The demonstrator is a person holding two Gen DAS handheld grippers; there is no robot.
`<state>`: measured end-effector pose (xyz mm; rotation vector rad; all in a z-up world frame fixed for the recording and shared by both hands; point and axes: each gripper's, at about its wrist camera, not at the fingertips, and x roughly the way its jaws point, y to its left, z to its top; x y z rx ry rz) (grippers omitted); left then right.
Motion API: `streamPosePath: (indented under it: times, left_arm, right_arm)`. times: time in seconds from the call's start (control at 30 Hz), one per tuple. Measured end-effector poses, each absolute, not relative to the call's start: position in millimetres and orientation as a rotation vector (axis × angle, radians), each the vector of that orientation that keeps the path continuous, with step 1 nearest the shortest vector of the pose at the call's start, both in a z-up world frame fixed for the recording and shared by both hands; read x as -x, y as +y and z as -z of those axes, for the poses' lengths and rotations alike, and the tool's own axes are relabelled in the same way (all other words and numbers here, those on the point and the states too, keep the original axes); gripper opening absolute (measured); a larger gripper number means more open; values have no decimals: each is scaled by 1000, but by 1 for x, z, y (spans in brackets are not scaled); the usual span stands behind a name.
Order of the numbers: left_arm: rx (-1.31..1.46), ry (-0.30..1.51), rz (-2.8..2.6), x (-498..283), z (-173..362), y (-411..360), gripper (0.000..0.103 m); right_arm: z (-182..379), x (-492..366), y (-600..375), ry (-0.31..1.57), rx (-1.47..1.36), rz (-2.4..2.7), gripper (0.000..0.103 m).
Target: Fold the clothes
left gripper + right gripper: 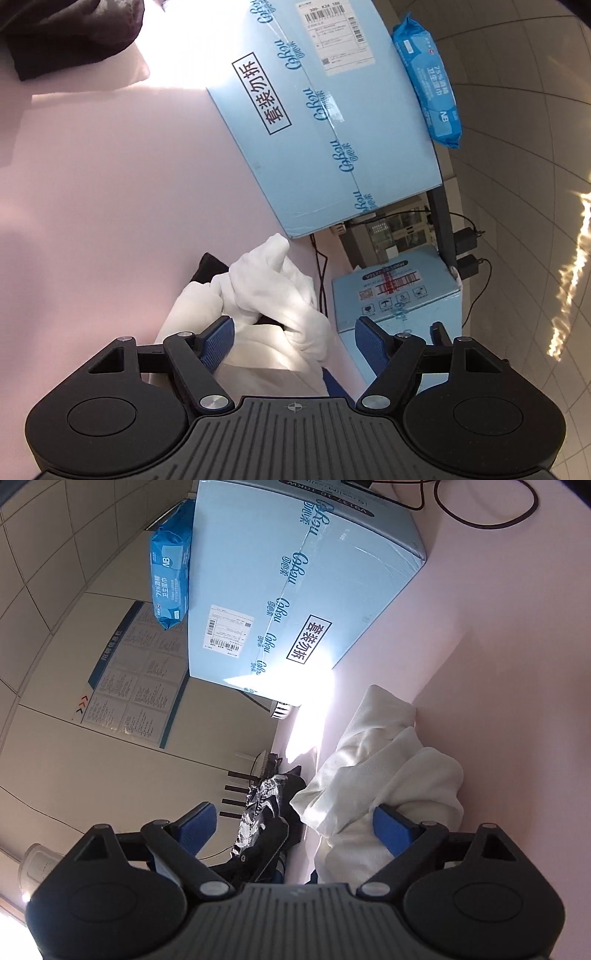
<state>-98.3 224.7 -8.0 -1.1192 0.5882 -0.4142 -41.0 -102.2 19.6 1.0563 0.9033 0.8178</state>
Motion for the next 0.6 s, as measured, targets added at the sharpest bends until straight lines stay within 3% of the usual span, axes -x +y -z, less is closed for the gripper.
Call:
streamPosePath:
  times: [0.23, 0.4, 0.5, 0.6]
  left_arm:
    - [953, 402, 475, 133, -59, 225, 74]
    - [808, 529, 412, 119, -50, 191, 76]
    - [907, 647, 361, 113, -24, 196, 75]
    - [879, 577, 384, 144, -45, 212, 76]
  right_arm:
    - [-46, 55, -120, 801, -951, -830, 96]
    - [-16, 38, -100, 933, -933, -739, 96]
    - [-16, 41, -112, 924, -987, -757, 95]
    - [-27, 52, -129, 877, -918, -739, 95]
